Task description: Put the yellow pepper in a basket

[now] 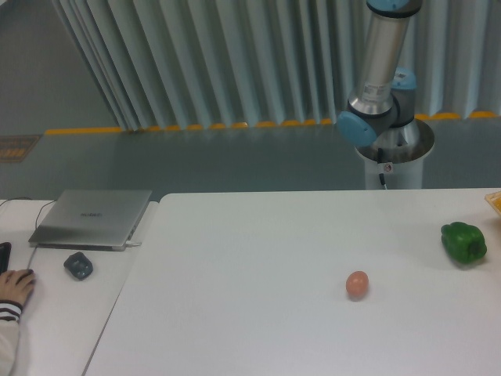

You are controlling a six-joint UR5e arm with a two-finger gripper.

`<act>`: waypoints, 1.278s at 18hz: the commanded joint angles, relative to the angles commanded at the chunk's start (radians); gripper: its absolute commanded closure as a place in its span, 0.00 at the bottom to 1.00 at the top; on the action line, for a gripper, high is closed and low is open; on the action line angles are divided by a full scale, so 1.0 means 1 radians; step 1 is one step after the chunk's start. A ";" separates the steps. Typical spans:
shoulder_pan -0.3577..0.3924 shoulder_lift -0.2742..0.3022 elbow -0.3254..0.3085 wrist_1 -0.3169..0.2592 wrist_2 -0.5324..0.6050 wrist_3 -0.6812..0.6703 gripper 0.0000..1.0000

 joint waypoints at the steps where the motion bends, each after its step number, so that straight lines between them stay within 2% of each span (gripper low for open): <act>1: -0.011 0.002 0.000 0.000 -0.002 -0.003 0.00; 6: -0.098 0.017 0.023 -0.018 0.011 -0.115 0.00; 9: -0.156 0.067 0.035 -0.096 0.002 -0.110 0.00; 11: -0.205 0.109 0.064 -0.165 0.000 -0.112 0.00; 12: -0.228 0.120 0.074 -0.182 0.000 -0.112 0.00; 14: -0.265 0.126 0.095 -0.199 0.002 -0.112 0.00; 19: -0.322 0.140 0.100 -0.206 0.005 -0.120 0.00; 23: -0.374 0.123 0.095 -0.222 0.012 -0.127 0.00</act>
